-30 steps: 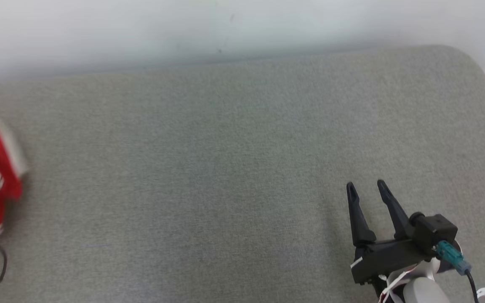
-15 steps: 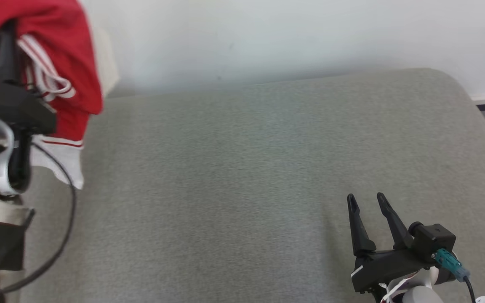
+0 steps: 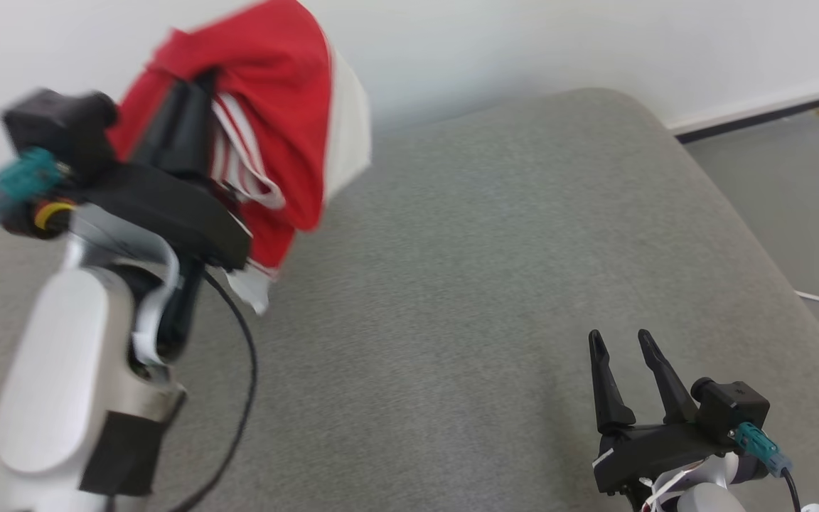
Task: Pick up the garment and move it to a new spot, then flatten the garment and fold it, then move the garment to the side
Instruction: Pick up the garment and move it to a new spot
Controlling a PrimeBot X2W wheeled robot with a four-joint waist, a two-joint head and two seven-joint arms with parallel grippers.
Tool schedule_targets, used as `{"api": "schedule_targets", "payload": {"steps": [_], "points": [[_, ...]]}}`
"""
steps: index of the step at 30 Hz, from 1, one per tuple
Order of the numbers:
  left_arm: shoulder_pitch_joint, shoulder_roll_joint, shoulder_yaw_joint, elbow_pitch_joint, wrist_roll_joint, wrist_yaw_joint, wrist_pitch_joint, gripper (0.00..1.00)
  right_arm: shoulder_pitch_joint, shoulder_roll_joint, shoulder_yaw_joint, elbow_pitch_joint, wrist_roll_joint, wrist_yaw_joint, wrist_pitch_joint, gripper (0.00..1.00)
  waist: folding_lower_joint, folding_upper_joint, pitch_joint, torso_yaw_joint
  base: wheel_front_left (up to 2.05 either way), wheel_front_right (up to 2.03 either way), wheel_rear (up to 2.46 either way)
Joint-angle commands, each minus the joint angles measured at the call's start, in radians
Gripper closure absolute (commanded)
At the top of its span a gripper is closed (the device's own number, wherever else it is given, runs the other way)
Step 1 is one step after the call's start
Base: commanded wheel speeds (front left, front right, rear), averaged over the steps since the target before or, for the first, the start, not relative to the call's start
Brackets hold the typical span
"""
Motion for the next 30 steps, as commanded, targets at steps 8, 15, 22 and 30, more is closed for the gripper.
{"api": "schedule_targets", "payload": {"steps": [8, 15, 22, 30], "points": [[0.108, -0.075, -0.066, 0.133, -0.019, -0.021, -0.054, 1.00, -0.009, -0.001, 0.011, 0.012, 0.006, -0.002, -0.016, 0.00, 0.0001, 0.0000, 0.028, -0.061, 0.00, 0.00, 0.00], [0.152, -0.099, -0.152, 0.369, 0.037, -0.039, -0.146, 1.00, -0.019, -0.001, 0.030, 0.020, 0.007, -0.002, -0.018, 0.00, 0.0001, 0.0000, 0.028, -0.065, 0.00, 0.00, 0.00], [0.099, -0.128, -0.216, 0.503, 0.093, -0.042, -0.257, 0.00, -0.006, -0.001, 0.038, 0.031, 0.005, -0.002, -0.017, 0.00, 0.0001, 0.0000, 0.004, -0.019, 0.00, 0.00, 0.00], [0.082, -0.103, -0.214, 0.465, 0.112, -0.021, -0.337, 0.00, 0.025, -0.001, 0.040, 0.026, -0.013, -0.002, -0.017, 0.00, 0.0001, 0.0000, -0.050, 0.047, 0.00, 0.00, 0.00]]}}
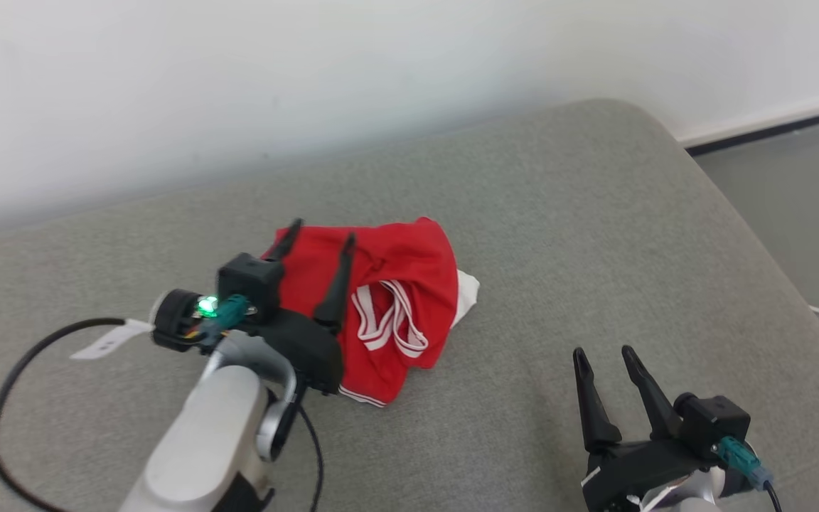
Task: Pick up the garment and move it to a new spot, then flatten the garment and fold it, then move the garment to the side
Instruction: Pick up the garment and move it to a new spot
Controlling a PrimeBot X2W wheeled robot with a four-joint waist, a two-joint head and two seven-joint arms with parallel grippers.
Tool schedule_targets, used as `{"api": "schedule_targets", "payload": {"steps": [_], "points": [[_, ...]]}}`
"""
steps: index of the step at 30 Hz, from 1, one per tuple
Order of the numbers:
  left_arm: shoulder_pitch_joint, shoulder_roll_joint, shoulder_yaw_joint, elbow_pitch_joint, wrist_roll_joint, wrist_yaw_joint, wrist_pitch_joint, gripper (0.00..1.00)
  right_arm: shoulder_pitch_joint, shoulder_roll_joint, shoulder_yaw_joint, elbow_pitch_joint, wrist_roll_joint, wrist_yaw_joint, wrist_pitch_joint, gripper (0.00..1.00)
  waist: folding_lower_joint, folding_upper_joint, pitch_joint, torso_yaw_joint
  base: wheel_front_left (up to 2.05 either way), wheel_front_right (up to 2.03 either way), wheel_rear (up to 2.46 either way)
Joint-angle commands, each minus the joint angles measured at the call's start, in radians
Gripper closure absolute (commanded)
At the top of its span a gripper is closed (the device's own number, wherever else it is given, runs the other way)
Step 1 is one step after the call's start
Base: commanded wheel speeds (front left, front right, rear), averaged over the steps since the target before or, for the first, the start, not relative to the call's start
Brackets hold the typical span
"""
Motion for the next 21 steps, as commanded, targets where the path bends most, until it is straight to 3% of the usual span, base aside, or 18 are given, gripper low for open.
{"api": "schedule_targets", "payload": {"steps": [1, 6, 14, 21], "points": [[0.015, 0.021, 0.011, -0.022, 0.002, 0.013, -0.014, 0.00, 0.017, -0.002, -0.006, -0.003, -0.013, -0.002, 0.000, 0.00, 0.0000, 0.0000, -0.039, 0.040, 0.00, 0.00, 0.00], [0.063, 0.071, 0.029, -0.083, 0.014, 0.046, -0.024, 0.00, 0.038, -0.002, -0.021, -0.018, -0.027, -0.002, 0.006, 0.00, 0.0000, 0.0000, -0.060, 0.066, 0.00, 0.00, 0.00], [0.226, 0.208, 0.090, -0.268, 0.047, 0.164, -0.021, 0.00, 0.062, -0.002, -0.032, -0.051, -0.035, -0.002, 0.015, 0.00, 0.0000, 0.0000, -0.085, 0.111, 0.00, 0.00, 0.00], [0.435, 0.290, 0.180, -0.463, 0.021, 0.274, 0.014, 0.00, 0.070, -0.002, -0.047, -0.074, -0.041, -0.002, 0.025, 0.00, 0.0000, 0.0000, -0.094, 0.140, 0.00, 0.00, 0.00]]}}
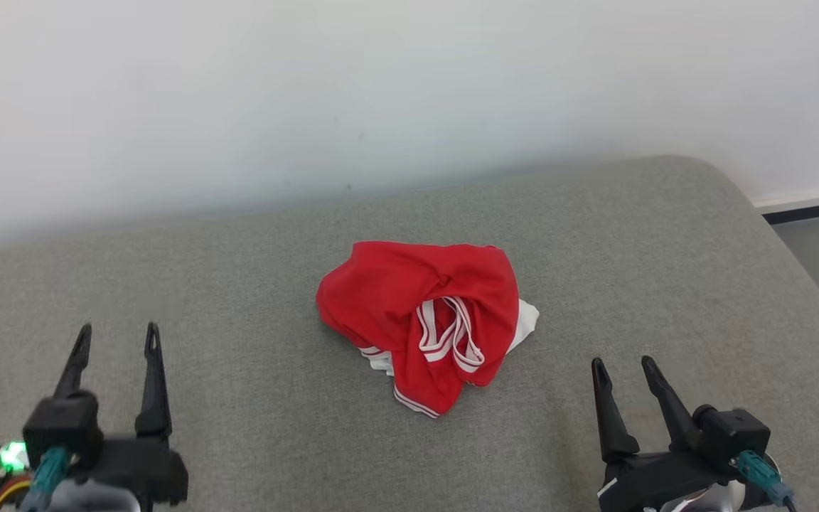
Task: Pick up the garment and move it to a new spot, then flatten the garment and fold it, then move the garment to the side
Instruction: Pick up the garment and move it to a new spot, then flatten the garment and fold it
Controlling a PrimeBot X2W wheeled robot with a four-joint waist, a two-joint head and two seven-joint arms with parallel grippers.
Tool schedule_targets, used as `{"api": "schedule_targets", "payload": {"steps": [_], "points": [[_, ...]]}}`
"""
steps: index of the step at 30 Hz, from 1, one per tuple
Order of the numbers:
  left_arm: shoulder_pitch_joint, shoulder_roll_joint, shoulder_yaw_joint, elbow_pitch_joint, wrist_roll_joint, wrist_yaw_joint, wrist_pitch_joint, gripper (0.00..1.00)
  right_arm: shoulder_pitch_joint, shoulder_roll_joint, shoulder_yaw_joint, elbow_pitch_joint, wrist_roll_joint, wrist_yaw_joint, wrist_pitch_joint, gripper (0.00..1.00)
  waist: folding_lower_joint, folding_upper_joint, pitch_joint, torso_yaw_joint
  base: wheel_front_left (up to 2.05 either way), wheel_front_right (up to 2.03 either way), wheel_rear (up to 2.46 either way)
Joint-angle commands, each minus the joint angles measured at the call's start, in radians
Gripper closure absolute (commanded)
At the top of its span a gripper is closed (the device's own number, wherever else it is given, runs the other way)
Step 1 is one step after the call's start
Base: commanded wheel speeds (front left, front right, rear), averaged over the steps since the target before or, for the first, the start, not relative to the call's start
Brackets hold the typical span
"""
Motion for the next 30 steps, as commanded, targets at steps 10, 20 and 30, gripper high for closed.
{"api": "schedule_targets", "payload": {"steps": [10, 20, 30], "points": [[0.206, 0.019, 0.023, -0.176, 0.014, 0.105, 0.036, 0.00, 0.028, -0.001, -0.033, -0.056, -0.041, -0.002, -0.011, 0.00, 0.0001, 0.0000, -0.009, 0.042, 0.00, 0.00, 0.00], [0.284, 0.008, 0.019, -0.195, 0.003, 0.125, 0.014, 0.00, 0.066, -0.001, -0.069, -0.093, -0.069, -0.002, -0.008, 0.00, 0.0001, 0.0000, -0.010, 0.062, 0.00, 0.00, 0.00], [0.328, -0.021, 0.037, -0.198, -0.040, 0.143, -0.016, 0.00, 0.085, -0.001, -0.081, -0.111, -0.071, -0.002, 0.003, 0.00, 0.0001, 0.0000, -0.008, 0.072, 0.00, 0.00, 0.00]]}}
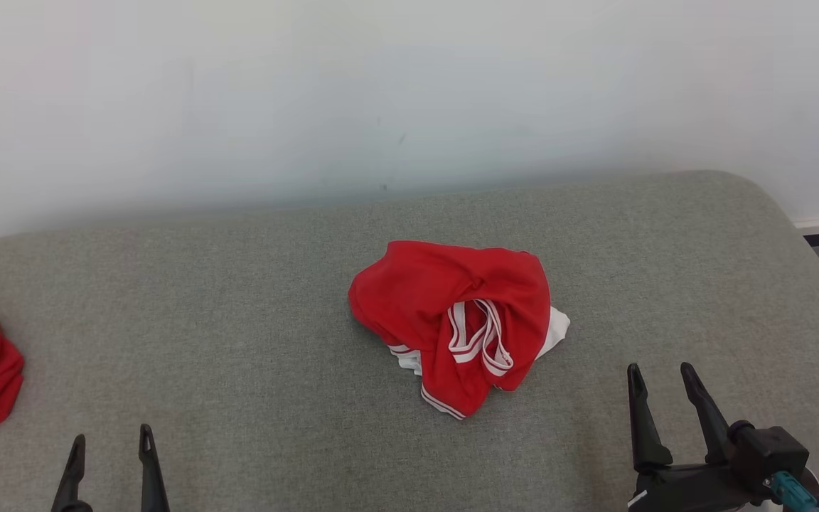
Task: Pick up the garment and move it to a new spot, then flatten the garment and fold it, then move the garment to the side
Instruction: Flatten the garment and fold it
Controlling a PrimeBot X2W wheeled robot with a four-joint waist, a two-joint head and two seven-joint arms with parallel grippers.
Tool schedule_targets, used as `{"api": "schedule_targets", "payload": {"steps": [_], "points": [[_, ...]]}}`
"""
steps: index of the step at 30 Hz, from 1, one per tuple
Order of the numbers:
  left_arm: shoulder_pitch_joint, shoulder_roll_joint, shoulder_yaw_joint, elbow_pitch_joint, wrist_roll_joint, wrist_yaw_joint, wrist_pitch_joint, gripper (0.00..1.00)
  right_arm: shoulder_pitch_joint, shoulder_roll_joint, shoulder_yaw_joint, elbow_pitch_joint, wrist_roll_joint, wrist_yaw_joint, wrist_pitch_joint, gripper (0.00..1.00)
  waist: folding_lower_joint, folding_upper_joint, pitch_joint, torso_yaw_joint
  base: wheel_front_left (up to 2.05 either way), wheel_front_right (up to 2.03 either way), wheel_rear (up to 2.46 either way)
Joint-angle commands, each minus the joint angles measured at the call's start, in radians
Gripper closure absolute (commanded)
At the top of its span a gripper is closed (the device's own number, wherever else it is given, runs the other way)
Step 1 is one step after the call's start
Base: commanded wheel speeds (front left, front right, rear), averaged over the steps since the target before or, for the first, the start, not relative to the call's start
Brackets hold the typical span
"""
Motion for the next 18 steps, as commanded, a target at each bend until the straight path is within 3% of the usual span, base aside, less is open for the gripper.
{"api": "schedule_targets", "payload": {"steps": [1, 18], "points": [[0.013, -0.004, 0.003, -0.002, -0.009, 0.004, -0.006, 0.00, 0.011, -0.001, 0.001, -0.004, -0.001, -0.002, 0.002, 0.00, 0.0000, 0.0000, 0.000, 0.001, 0.00, 0.00, 0.00], [-0.010, -0.010, 0.007, 0.014, -0.025, -0.002, -0.037, 0.00, 0.005, -0.001, 0.008, -0.006, 0.002, -0.002, 0.007, 0.00, 0.0000, 0.0000, 0.001, 0.006, 0.00, 0.00, 0.00]]}}
